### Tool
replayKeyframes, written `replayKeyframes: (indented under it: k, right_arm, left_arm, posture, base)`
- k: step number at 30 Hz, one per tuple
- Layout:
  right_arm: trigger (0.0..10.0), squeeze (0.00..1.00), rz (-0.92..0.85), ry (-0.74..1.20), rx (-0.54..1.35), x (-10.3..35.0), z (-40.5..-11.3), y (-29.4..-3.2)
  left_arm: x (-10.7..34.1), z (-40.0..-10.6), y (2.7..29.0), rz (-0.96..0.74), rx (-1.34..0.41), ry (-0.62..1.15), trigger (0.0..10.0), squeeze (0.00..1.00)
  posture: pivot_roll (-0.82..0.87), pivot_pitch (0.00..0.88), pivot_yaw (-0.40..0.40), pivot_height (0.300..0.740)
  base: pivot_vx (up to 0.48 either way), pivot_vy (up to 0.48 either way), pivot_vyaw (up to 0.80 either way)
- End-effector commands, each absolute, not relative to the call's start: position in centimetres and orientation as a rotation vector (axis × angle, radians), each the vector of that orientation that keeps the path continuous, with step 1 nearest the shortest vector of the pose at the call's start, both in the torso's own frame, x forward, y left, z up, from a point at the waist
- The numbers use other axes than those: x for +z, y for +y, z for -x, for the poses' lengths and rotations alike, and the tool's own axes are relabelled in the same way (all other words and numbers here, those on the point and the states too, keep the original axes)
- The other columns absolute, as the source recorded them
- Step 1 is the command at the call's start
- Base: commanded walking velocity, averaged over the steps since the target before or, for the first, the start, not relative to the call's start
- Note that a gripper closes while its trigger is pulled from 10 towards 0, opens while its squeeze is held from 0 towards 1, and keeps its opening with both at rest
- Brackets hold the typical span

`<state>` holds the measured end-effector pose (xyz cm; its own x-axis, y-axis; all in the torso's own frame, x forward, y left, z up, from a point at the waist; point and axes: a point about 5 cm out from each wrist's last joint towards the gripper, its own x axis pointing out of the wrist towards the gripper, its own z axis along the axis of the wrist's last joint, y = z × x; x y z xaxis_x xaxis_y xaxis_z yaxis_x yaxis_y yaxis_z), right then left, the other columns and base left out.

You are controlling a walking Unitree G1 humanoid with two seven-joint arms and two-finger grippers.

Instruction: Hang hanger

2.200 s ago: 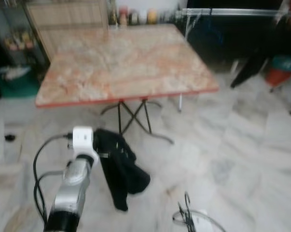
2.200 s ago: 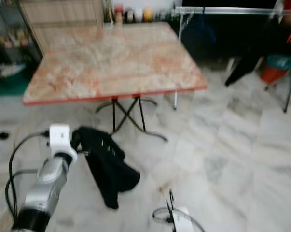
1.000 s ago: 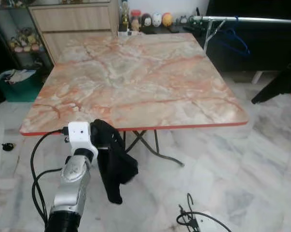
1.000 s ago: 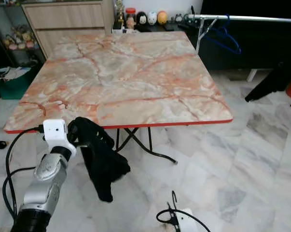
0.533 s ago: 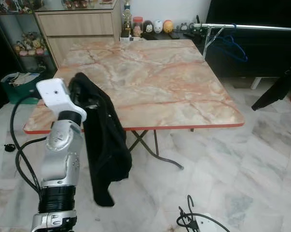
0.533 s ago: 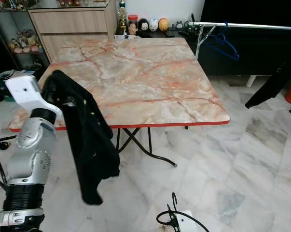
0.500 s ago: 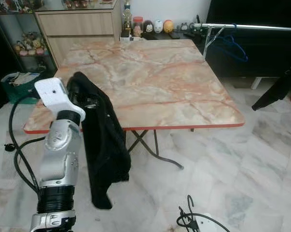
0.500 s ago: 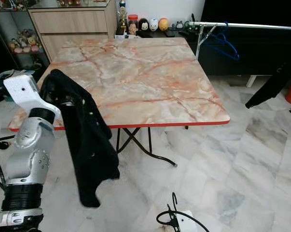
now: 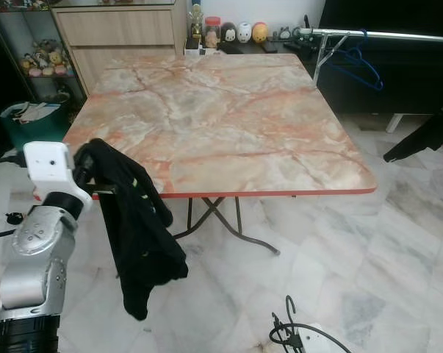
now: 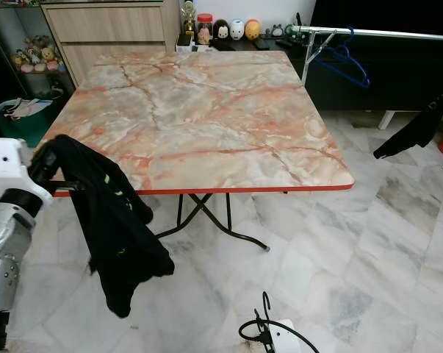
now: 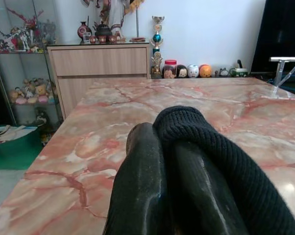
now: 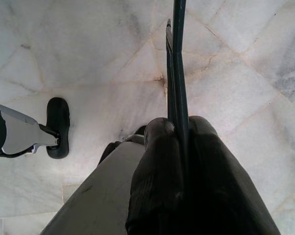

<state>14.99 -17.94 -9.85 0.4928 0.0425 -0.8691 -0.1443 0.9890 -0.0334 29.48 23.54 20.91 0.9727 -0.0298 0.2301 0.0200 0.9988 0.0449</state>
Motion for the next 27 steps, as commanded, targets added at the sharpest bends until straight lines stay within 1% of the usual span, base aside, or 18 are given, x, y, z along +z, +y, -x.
replayKeyframes:
  k: [1,3,8,11,14,18,27]
  right_arm:
    - [10.0,0.0,0.098,1.049,0.105,-9.9,-14.9,-18.1]
    - [10.0,0.0,0.093,1.046,0.1,-9.9,-14.9,-18.1]
    - [10.0,0.0,0.091,1.04,0.092,-9.8,-15.0,-18.1]
    - [10.0,0.0,0.094,1.043,0.094,-9.8,-15.0,-18.1]
    - [10.0,0.0,0.099,1.046,0.095,-9.8,-15.0,-18.1]
    - [10.0,0.0,0.098,1.044,0.097,-9.8,-15.0,-18.1]
    - [10.0,0.0,0.098,1.046,0.1,-9.8,-15.0,-18.1]
  left_arm:
    - [23.0,-29.5,23.2,-0.052,-0.038,-0.309,10.0,0.0]
    - [23.2,-29.6,23.0,-0.049,-0.046,-0.314,10.0,0.0]
    - [23.3,-29.8,22.5,-0.042,-0.065,-0.315,10.0,0.0]
    - [23.5,-29.9,22.2,-0.066,-0.084,-0.321,10.0,0.0]
    - [23.9,-30.2,22.7,-0.071,-0.061,-0.329,10.0,0.0]
    - [24.2,-30.3,22.7,-0.076,-0.061,-0.335,10.0,0.0]
    - [25.1,-30.5,22.0,-0.062,-0.085,-0.363,10.0,0.0]
  posture:
    - [0.02,0.0,-0.001,0.74]
    - [0.02,0.0,-0.001,0.74]
    - [0.01,0.0,0.001,0.74]
    - [0.01,0.0,0.002,0.74]
    - [0.02,0.0,0.002,0.74]
    - [0.02,0.0,0.003,0.74]
    - [0.02,0.0,0.005,0.74]
  base:
    - [0.0,0.0,0.0]
    - [0.0,0.0,0.0]
    - [0.272,0.0,0.0]
    - [0.331,0.0,0.0]
    - [0.345,0.0,0.0]
    - [0.353,0.0,0.0]
    - [0.355,0.0,0.0]
